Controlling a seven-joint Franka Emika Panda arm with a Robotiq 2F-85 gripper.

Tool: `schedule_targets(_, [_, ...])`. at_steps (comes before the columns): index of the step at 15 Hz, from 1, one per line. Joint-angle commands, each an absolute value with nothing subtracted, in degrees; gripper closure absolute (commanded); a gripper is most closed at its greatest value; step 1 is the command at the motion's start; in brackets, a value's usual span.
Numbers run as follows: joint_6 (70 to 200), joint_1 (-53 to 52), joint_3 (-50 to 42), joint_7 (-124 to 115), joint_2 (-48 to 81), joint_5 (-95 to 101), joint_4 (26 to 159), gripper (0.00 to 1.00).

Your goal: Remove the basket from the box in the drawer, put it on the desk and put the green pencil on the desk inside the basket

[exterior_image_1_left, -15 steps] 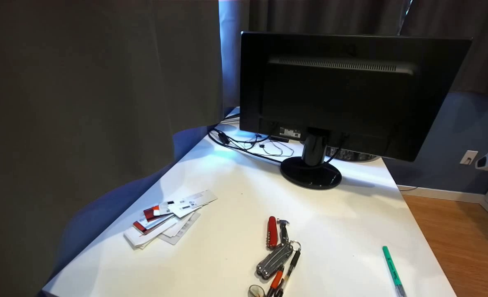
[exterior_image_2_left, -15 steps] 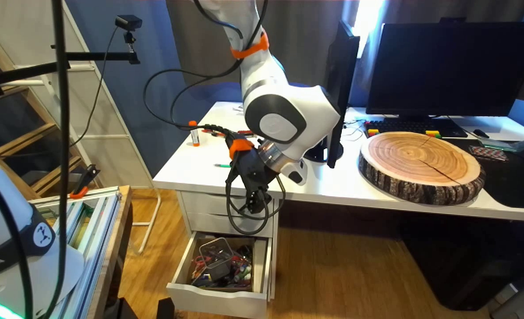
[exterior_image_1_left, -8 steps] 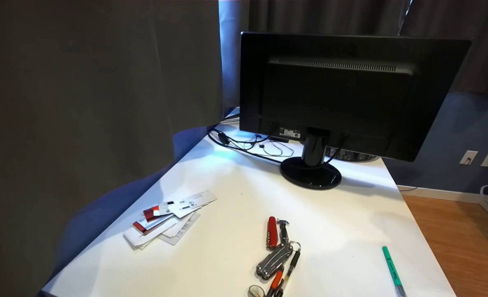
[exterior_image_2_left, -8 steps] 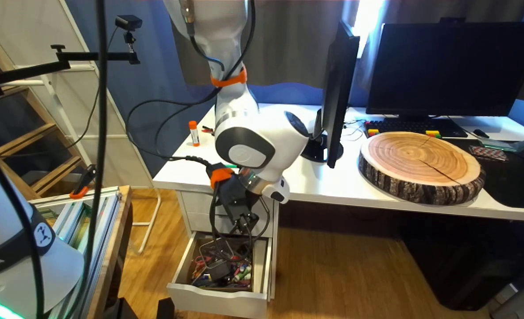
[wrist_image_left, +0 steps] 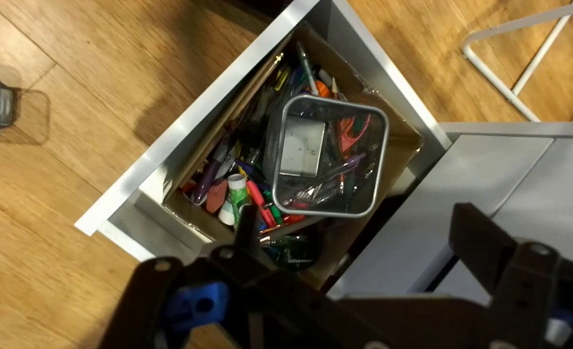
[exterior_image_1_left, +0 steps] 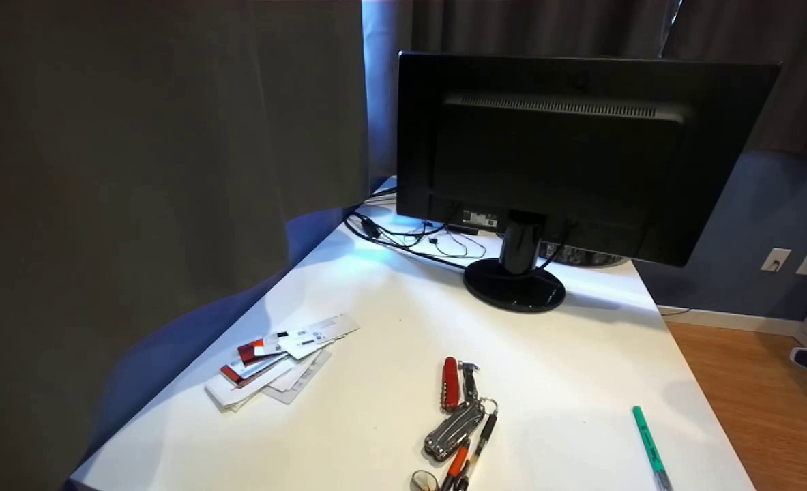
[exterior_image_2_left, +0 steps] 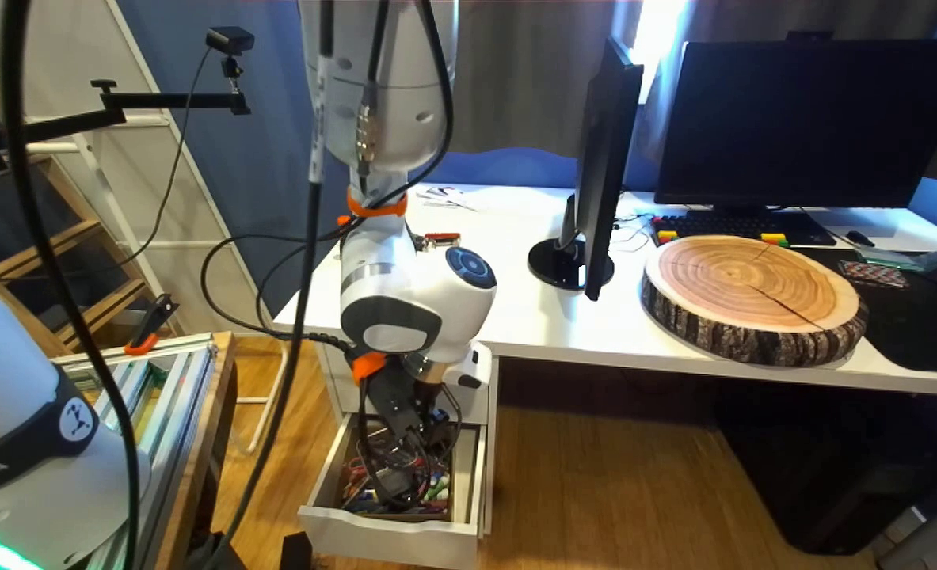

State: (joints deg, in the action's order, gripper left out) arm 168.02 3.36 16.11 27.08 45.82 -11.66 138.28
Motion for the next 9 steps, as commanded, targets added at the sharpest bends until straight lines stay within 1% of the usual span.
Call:
schedule_targets(1, [170.02,4.59,15.09,24.25,52.11,-4.36,134.91,0.00])
schedule_targets(8, [168.85,3.52,13.34,20.74,61.24,1.39,126.54,0.00])
schedule_targets(9, [168.87,4.88,14.13,20.91,58.35,1.83,129.77,0.00])
